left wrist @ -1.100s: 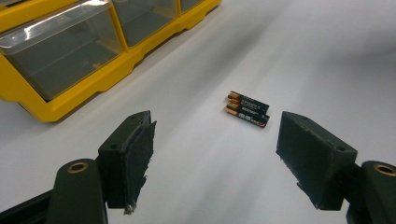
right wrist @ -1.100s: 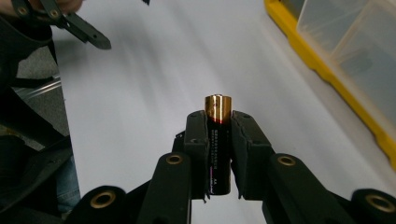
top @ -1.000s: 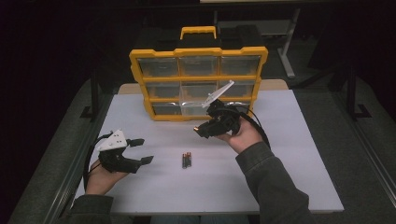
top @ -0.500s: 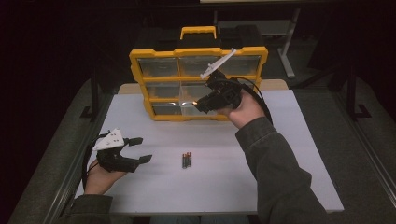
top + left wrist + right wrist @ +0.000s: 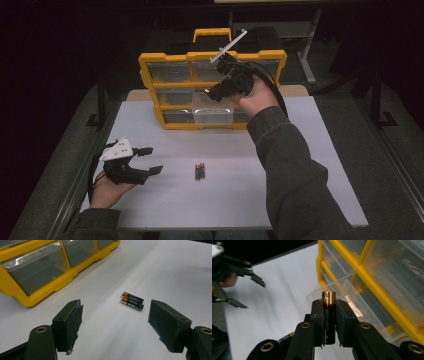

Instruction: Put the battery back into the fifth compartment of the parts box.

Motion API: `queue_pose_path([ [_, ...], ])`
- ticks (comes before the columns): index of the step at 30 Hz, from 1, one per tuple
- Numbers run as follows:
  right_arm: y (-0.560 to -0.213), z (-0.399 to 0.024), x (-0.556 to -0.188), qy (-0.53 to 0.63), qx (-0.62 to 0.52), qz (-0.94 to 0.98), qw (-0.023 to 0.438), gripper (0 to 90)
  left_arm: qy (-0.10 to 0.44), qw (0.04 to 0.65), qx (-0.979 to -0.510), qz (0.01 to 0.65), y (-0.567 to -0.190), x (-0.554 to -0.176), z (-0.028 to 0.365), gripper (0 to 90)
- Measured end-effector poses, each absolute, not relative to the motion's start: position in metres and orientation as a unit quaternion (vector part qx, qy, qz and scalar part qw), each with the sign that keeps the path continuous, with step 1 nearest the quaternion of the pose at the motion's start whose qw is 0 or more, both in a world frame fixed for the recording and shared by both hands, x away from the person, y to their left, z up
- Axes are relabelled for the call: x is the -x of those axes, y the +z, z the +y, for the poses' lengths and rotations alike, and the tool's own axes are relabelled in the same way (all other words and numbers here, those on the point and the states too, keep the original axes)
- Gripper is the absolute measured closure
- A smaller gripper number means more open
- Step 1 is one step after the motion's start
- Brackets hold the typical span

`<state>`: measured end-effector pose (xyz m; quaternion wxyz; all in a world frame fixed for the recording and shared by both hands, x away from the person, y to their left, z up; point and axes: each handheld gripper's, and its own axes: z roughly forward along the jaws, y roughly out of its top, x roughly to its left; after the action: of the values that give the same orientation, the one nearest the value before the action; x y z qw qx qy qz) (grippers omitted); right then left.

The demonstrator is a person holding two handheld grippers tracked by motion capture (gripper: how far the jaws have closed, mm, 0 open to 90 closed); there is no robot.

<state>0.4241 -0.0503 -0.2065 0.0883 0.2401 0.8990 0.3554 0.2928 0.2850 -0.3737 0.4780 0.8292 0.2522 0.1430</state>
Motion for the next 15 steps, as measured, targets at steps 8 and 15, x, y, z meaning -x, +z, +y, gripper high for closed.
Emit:
queue_pose_path([
  [8,-0.222,-0.046,-0.442,0.342,-0.264,0.897,0.089,76.2,0.146,0.471,-0.834,0.247,-0.373,-0.294,0.286,26.2],
  [15,-0.236,-0.042,-0.453,0.325,-0.276,0.901,0.086,76.2,0.145,0.468,-0.836,0.246,-0.374,-0.294,0.286,26.2],
])
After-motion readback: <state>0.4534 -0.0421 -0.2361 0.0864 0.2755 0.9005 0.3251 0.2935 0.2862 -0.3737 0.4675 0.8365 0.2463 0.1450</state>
